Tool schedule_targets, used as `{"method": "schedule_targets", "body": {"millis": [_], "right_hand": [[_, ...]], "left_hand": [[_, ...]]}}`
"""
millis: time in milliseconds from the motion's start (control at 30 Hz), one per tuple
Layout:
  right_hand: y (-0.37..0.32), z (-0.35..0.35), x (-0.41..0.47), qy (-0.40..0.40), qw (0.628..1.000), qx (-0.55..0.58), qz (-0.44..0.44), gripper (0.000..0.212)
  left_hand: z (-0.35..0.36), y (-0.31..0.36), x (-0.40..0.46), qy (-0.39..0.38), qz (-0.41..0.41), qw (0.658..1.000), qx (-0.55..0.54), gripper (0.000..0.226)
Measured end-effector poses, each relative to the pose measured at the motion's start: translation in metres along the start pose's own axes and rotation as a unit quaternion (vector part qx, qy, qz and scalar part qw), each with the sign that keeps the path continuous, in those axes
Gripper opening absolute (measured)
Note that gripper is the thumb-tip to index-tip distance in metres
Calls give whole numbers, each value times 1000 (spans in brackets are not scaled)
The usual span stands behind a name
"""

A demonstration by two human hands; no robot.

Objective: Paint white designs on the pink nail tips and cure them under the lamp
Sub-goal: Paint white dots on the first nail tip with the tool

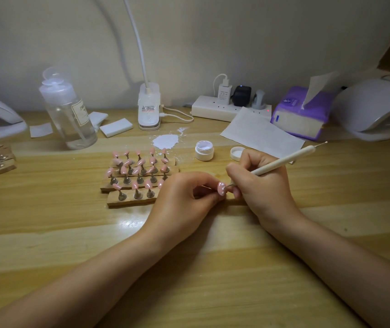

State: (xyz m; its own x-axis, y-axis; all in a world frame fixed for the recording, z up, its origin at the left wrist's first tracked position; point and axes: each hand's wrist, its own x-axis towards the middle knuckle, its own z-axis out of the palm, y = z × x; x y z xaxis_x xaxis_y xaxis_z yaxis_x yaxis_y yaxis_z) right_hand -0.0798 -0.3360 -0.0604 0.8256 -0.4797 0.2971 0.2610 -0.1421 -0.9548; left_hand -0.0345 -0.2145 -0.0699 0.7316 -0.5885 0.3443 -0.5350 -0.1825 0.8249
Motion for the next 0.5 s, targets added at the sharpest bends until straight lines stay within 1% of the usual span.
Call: {"method": "schedule_targets", "body": {"millis": [67,267,500], "right_hand": [[0,0,1,4,1000,3,0,32],[2,0,-1,-14,1000,2,-6,38],[1,1,-2,-30,999,-6,-14,37]], "left_hand": [[0,0,0,2,0,1000,-4,7],[-1,1,0,-4,1,1000,1,9],[-1,2,0,-1,4,1000,1,9]]}}
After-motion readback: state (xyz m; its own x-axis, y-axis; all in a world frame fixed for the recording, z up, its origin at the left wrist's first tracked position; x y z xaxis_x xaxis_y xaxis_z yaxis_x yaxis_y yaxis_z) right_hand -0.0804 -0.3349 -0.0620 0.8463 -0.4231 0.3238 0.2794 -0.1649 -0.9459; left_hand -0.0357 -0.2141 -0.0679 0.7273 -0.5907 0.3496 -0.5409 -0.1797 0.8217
